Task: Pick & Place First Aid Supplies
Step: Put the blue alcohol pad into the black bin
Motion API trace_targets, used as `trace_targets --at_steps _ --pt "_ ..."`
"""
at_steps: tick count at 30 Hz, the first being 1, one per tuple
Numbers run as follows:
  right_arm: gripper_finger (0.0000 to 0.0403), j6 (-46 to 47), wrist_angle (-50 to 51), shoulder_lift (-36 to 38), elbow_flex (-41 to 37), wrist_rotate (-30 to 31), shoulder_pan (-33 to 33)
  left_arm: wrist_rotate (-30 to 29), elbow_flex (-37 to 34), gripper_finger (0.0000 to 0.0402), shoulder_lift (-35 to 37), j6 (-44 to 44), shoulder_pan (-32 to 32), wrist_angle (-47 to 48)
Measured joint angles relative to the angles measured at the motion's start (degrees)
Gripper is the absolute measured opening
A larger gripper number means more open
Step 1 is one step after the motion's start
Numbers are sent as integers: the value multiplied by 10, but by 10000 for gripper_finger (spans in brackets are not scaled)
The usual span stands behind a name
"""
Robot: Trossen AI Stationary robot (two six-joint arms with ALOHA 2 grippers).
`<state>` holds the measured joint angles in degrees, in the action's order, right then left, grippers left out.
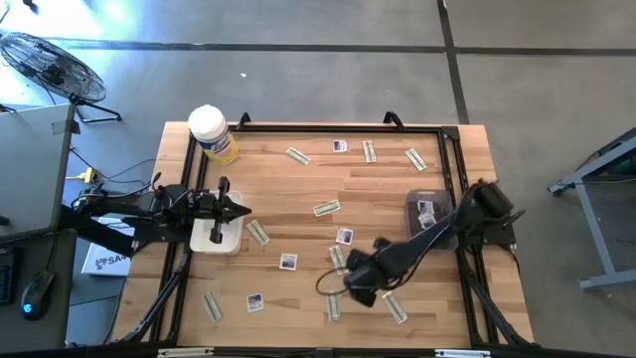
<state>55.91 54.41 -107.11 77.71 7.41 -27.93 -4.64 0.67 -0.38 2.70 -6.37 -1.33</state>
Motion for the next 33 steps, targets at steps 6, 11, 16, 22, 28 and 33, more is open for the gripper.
trace_targets --at_steps 6,11,16,22,28,33 --pt "1 67 128 110 0 63 40 0 0 1 0 0 0 0" --pt "1 193 269 201 1 111 64 0 0 1 0 0 0 0" --pt "2 274 357 254 -1 104 85 0 0 1 0 0 0 0" --pt "1 291 356 305 -96 54 122 0 0 1 0 0 0 0" --pt "1 292 277 363 -233 23 168 0 0 1 0 0 0 0" --pt "1 287 240 403 -321 20 215 0 0 1 0 0 0 0"
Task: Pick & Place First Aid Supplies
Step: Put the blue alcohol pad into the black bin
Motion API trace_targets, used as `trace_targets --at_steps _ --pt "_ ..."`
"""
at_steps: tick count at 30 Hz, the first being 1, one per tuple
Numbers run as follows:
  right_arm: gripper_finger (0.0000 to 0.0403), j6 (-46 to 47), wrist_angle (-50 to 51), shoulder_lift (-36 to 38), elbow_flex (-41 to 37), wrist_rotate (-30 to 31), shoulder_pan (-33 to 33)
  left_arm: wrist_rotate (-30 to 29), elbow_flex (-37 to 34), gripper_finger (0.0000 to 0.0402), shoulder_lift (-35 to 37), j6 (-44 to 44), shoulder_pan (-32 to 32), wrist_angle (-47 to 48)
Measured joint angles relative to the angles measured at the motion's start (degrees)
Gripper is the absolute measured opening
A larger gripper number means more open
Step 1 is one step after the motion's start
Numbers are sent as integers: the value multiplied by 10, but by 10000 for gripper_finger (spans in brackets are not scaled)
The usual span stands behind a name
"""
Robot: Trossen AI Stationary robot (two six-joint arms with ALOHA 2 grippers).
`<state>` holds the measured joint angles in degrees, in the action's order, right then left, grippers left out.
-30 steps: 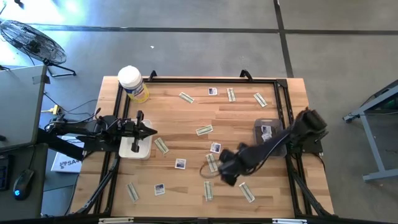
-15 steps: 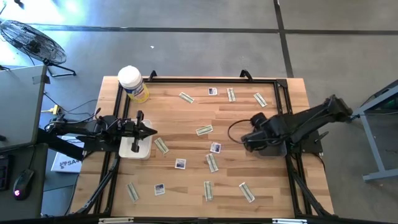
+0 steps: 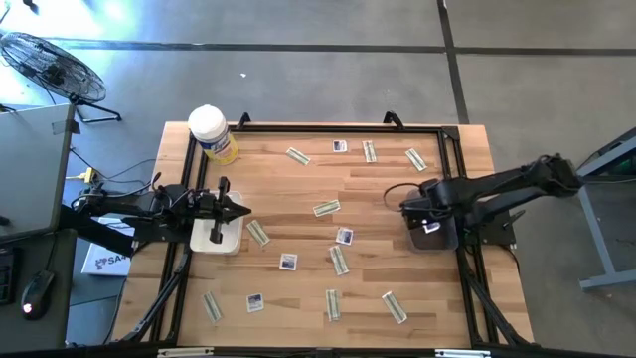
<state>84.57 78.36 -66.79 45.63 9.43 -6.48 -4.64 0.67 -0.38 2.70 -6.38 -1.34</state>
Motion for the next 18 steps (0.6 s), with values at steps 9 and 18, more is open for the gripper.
trace_targets --at_steps 9,18 --pt "1 -55 -52 -12 -22 6 60 0 0 1 0 0 0 0" --pt "1 -65 -82 -15 -49 0 88 0 0 1 0 0 0 0"
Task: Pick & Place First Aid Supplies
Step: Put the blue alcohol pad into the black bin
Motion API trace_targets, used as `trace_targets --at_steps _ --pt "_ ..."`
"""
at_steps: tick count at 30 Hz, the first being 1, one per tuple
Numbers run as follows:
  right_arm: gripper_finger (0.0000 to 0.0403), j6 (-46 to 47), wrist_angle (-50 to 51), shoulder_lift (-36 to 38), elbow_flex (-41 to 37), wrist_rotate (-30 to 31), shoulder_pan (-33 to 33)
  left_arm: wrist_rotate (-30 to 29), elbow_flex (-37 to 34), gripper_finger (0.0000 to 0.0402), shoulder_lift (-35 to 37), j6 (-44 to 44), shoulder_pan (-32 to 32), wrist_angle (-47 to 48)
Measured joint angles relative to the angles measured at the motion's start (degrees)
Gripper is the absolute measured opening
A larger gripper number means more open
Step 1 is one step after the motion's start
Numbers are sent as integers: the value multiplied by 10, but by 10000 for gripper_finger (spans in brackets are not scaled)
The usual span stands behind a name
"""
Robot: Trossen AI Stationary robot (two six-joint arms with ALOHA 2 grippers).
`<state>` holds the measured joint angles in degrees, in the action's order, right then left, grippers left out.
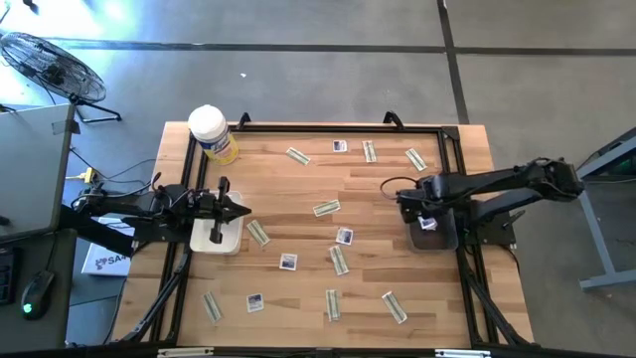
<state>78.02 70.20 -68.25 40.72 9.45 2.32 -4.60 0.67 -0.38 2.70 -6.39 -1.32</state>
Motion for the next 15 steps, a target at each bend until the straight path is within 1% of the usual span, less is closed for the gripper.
trace_targets --at_steps 4,11,15 --pt "1 -7 -13 -9 -2 -10 7 0 0 1 0 0 0 0" --pt "1 -20 -10 -63 -2 -22 7 0 0 1 0 0 0 0" --pt "1 -20 -9 -79 -2 -23 7 0 0 1 0 0 0 0"
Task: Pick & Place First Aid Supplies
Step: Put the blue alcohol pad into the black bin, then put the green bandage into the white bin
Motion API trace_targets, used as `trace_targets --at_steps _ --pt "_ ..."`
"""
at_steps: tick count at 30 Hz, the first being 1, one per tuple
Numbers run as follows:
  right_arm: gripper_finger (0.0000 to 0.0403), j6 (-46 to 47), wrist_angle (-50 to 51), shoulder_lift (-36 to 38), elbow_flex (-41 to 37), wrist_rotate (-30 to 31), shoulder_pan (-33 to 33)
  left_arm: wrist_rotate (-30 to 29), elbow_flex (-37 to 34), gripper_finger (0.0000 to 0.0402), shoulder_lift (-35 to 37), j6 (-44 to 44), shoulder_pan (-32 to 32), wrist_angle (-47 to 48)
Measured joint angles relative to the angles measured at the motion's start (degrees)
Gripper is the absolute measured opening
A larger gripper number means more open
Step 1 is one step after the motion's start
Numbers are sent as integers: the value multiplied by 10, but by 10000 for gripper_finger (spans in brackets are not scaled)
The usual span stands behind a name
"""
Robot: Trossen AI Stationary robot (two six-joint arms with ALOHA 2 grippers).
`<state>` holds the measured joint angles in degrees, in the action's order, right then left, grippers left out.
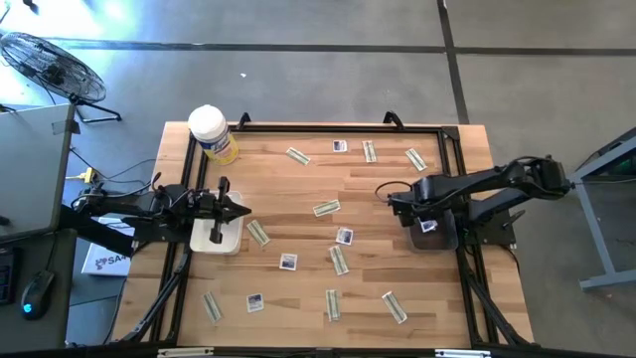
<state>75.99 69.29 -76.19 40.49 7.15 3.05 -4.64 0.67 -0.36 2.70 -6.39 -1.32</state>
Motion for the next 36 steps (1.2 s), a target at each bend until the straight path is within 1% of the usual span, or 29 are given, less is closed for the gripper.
trace_targets --at_steps 9,18,21,24,28,32,36 --pt "16 15 2 -3 0 15 20 0 0 1 0 0 0 0" --pt "60 5 4 -3 0 14 34 0 0 1 0 0 0 0" --pt "68 -19 27 -3 11 26 34 0 0 1 0 0 0 0" --pt "69 -36 28 -3 30 21 33 -1 0 1 0 0 0 0" --pt "65 -45 3 -3 37 -33 33 -1 0 1 0 0 0 0" --pt "54 -46 -23 2 40 -37 31 -1 0 1 0 0 0 0" --pt "39 -46 19 2 88 -29 22 -1 0 1 0 0 0 0"
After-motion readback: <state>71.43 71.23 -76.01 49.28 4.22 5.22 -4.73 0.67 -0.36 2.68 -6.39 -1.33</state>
